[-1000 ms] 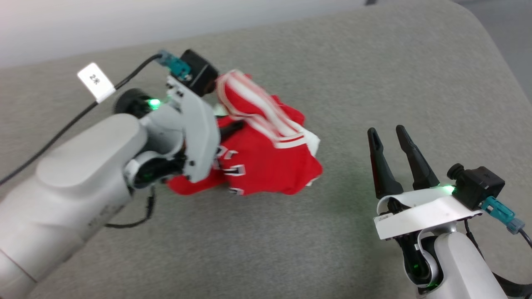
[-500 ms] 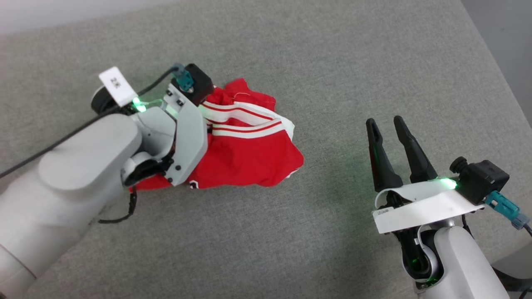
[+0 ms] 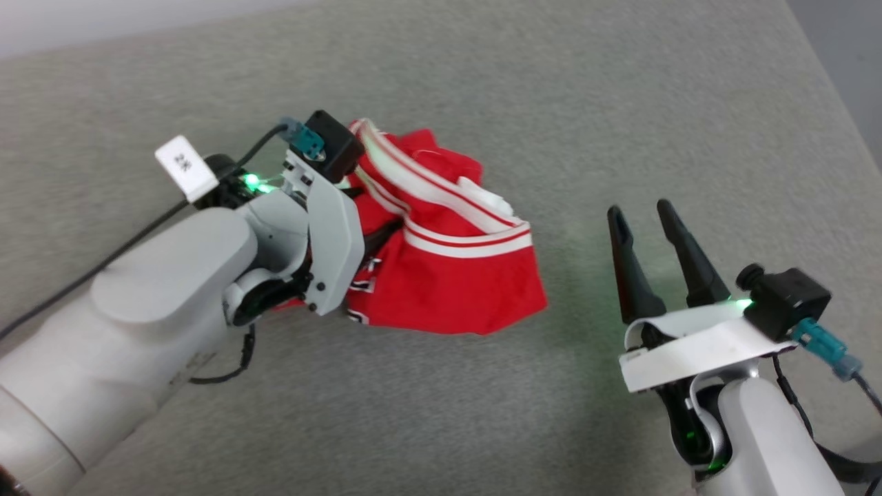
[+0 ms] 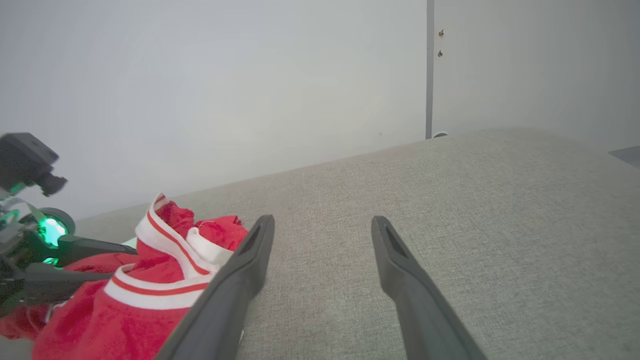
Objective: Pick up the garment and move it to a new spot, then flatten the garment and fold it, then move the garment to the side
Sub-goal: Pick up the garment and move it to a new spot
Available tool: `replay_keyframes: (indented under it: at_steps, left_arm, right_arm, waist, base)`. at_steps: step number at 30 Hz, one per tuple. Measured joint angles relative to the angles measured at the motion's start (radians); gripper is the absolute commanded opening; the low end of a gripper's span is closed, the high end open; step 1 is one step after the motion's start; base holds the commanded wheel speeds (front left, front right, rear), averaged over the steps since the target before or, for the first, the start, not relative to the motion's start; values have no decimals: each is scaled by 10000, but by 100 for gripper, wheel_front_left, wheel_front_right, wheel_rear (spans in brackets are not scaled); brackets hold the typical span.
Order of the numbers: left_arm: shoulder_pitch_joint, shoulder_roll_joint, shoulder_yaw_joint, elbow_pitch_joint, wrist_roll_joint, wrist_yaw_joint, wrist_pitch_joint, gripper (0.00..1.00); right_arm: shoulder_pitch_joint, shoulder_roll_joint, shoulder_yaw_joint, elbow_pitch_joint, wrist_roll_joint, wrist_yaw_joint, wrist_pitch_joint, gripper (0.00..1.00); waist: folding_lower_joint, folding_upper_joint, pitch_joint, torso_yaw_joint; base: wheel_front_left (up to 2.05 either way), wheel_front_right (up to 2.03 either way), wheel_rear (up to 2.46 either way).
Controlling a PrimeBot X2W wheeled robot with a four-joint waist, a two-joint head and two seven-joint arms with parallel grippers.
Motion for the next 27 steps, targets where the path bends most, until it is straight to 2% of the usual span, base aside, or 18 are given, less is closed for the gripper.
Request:
replay_keyframes:
  at_steps: [5,10,16,19,24,27]
  left_arm:
    - [61,-138,-44,-73,-876,0,-1429,100]
    - [559,-4,-21,-113,-1467,0,-2769,100]
    - [1991,213,414,280,-2370,0,-4805,100]
    - [2957,268,698,552,-2819,0,-5486,100]
    - [4424,217,1634,867,-2838,2,-5779,100]
    - [5339,105,3152,826,-2314,86,-5810,100]
  right_arm:
    - [184,-46,-98,360,-629,0,2,100]
    - [398,-430,-115,639,-849,0,2,100]
    - [704,-825,-263,899,-878,0,0,100]
    - [846,-997,-441,986,-888,2,0,100]
    - [1297,-1315,-815,1093,-930,2,0,100]
    - [1603,-1503,-1118,1083,-930,2,0,100]
  waist:
    - [0,0,-450,606]
    - [0,0,-1059,1418]
    - [0,0,-1797,2391]
    - [0,0,-2144,2846]
    - [0,0,-2662,3563]
    - [0,0,-2941,3961]
  base:
    - [0,0,0]
    - [0,0,0]
    - [0,0,0]
    - [0,0,0]
    - [0,0,0]
    - [0,0,0]
